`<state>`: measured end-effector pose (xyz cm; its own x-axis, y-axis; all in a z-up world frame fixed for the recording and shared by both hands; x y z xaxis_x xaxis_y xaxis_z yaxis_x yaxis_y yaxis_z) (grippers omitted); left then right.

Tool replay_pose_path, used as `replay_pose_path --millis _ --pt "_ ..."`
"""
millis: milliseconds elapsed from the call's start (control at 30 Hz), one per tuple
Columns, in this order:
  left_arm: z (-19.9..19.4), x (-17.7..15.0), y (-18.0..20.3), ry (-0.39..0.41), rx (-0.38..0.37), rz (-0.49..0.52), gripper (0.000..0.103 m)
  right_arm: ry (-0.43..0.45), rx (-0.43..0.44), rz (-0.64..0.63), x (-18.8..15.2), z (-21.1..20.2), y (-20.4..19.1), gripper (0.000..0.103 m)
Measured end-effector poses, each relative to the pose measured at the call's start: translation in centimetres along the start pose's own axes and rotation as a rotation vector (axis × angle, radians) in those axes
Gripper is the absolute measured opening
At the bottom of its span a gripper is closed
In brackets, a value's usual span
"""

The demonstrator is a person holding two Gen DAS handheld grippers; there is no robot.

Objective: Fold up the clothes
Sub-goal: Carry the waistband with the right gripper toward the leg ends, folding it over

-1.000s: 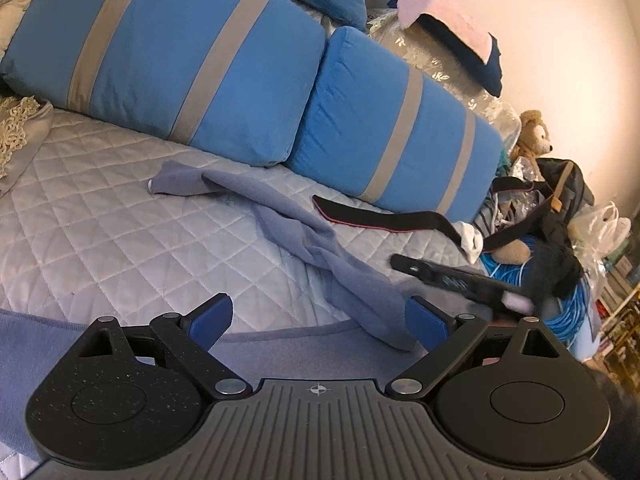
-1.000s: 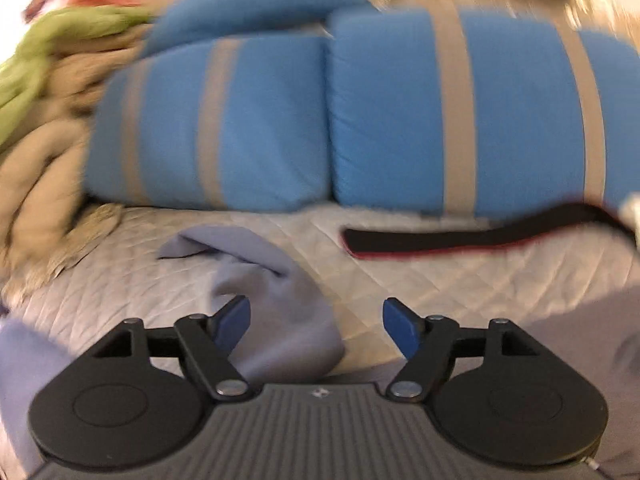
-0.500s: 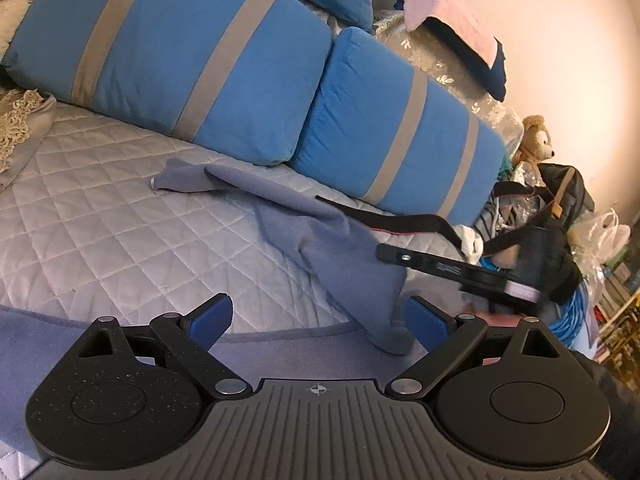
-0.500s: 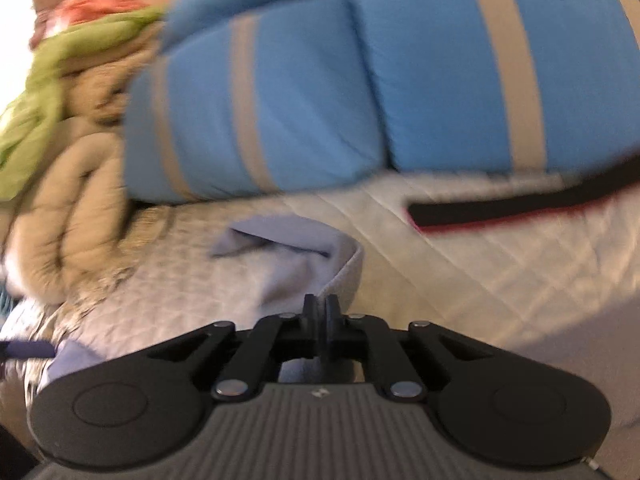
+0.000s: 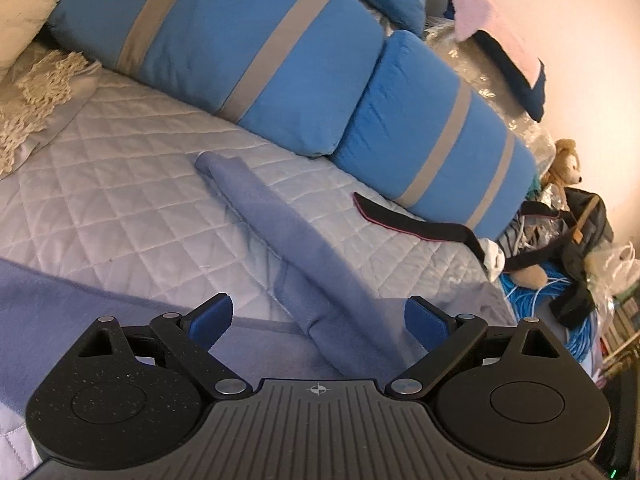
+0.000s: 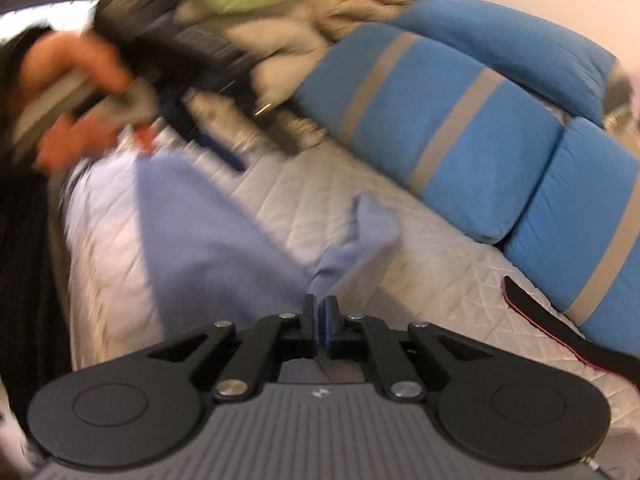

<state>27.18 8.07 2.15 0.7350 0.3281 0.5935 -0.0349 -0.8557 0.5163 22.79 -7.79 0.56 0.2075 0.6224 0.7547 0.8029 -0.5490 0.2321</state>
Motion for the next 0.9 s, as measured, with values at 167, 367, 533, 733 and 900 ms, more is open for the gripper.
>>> replay_pose_path --millis 167,367,533,733,900 --pt "-0.1 0.2 -1.1 0.004 0.027 -0.020 0.095 -0.015 0.000 0.034 -1.2 -1.0 -0.2 0.017" --pt "-0.4 0.6 -1.9 0.022 0.040 -0.041 0.095 0.050 -0.148 0.157 0.9 -0.9 2.7 0.061" --pt "-0.8 1.1 -2.4 0.044 0.055 -0.058 0.095 0.022 -0.124 0.272 2.9 3.5 3.6 0.061" --pt "-1.8 2.2 -4.0 0.083 0.070 -0.110 0.095 -0.032 -0.067 0.381 4.4 9.6 4.3 0.053" --pt "-2.5 2.6 -5.4 0.100 0.073 -0.146 0.095 -0.045 -0.037 0.412 5.2 12.3 4.1 0.000"
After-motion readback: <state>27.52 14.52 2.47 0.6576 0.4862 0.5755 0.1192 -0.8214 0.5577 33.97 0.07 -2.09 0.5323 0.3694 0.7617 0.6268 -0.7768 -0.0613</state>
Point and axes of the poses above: each gripper's, at about its wrist camera, not at the fingertips, and z roughly the way its jaws point, y to its right, x to its top, the point moved 10 cm from there along z, roughly the way its jaws point, and after that the axes turned 4 degrees about -y, right-handed, at the moved point
